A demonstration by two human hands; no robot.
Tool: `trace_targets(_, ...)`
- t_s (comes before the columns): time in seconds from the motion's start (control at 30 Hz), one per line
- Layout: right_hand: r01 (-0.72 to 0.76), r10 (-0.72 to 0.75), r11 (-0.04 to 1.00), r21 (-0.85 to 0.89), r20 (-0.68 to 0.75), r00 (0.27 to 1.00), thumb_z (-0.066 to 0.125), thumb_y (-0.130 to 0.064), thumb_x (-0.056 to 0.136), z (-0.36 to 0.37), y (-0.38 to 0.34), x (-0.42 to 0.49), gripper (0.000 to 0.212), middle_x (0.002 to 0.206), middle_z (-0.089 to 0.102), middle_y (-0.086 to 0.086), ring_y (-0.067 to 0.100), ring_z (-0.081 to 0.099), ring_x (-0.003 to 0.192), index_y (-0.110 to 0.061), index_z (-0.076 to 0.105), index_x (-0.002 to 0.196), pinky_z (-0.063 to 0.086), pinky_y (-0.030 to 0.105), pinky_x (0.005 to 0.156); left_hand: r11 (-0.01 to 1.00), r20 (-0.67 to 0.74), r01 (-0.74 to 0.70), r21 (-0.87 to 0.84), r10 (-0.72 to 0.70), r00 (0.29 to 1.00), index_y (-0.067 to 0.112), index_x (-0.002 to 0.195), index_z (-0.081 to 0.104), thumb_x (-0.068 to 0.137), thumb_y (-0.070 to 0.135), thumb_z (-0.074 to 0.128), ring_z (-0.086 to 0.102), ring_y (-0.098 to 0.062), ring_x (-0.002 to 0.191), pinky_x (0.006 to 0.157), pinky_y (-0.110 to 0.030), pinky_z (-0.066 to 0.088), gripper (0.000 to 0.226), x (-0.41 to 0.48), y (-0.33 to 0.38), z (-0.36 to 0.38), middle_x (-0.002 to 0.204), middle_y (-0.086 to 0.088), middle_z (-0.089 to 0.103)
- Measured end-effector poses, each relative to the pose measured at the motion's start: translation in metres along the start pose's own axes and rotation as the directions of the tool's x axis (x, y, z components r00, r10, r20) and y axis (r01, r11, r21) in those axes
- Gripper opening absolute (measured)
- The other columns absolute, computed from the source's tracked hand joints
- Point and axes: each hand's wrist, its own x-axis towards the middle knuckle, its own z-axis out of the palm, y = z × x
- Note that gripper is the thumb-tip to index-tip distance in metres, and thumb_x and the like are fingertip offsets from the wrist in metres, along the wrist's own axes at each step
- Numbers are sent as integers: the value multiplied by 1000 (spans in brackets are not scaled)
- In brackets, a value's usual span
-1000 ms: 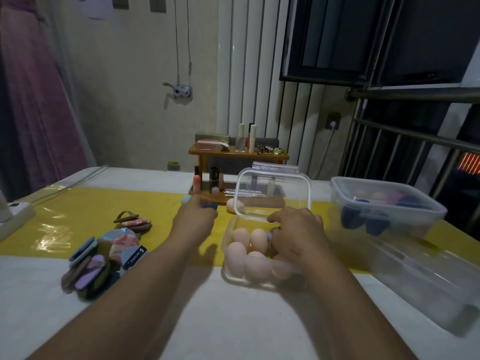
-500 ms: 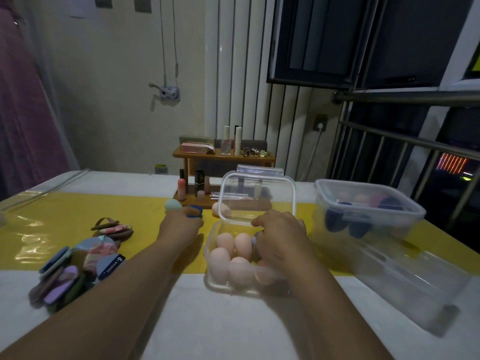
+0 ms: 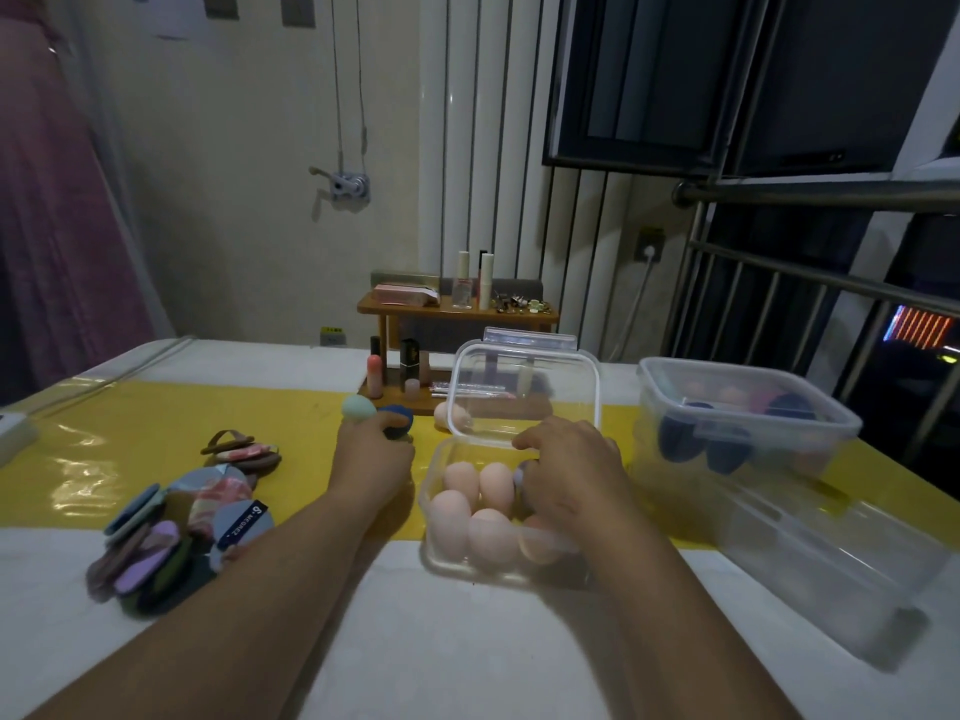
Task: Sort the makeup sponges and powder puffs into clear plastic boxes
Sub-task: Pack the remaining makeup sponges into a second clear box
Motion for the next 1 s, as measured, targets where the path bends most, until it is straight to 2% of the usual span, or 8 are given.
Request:
trace_targets(0.1,-19,19,998,62,-1,1000,53,-14,90,-5,-1,-4,46,139,55,-8,22,43,127,-34,62,130,34,36,103,993,-68,-18,-114,10,998,18,107,68,83,-5,55,62,-26,96,67,-29,50,35,-8,13,-3,130,-12,55)
trace_targets(0.27,-70,77,973,221,-25,997,51,-19,92,-6,2,-8,45,134,59,-3,26,50,121,-37,61,131,42,35,103,936,-103,-293,-196,277,955,24,82,59,93,-4,53,37,-6,140,102,-38,45,30,-42,43,-10,145,2,42)
trace_targets(0.33,-54,76,951,305,-60,995,55,-25,92,-3,2,-7,40,129,62,-9,22,54,115,-40,59,129,47,39,100,922,21,-346,-173,355,935,25,86,51,94,-1,54,46,11,120,89,-23,46,27,-60,54,-9,127,9,47)
trace_targets(0.4,24,18,924,381,-107,994,66,-26,88,-3,1,-8,42,124,61,-14,15,55,110,-41,59,127,50,40,96,915,109,-383,-127,396,912,28,86,44,94,3,59,57,-4,99,77,-22,47,29,-69,59,-3,105,7,56)
trace_targets(0.53,180,-147,856,484,-106,983,72,-20,83,-7,2,-10,48,115,61,-21,2,55,96,-43,62,124,52,24,81,935,140,-292,-202,323,936,22,90,46,92,7,64,64,-11,93,82,-42,57,23,-71,57,-5,95,6,62)
trace_targets(0.67,192,-153,845,499,-118,981,72,-26,81,-6,3,-8,42,103,59,-22,3,59,90,-42,63,119,57,29,79,928,179,-322,-187,354,918,24,89,50,87,11,72,63,-4,91,80,-29,56,25,-73,53,-7,94,10,63)
trace_targets(0.8,37,93,820,572,-196,976,64,-20,83,-8,9,-5,18,98,61,-3,11,57,82,-25,63,101,48,27,65,774,320,-623,113,566,760,27,82,67,76,16,58,51,-6,89,77,-31,47,16,-76,59,-12,91,11,57)
trace_targets(1.0,-92,217,749,657,-112,970,61,-13,76,-7,14,-4,13,84,61,2,24,58,78,-21,57,85,50,36,64,630,620,-734,255,475,624,28,94,75,73,28,39,57,-12,83,70,-34,47,42,-92,74,-14,91,5,68)
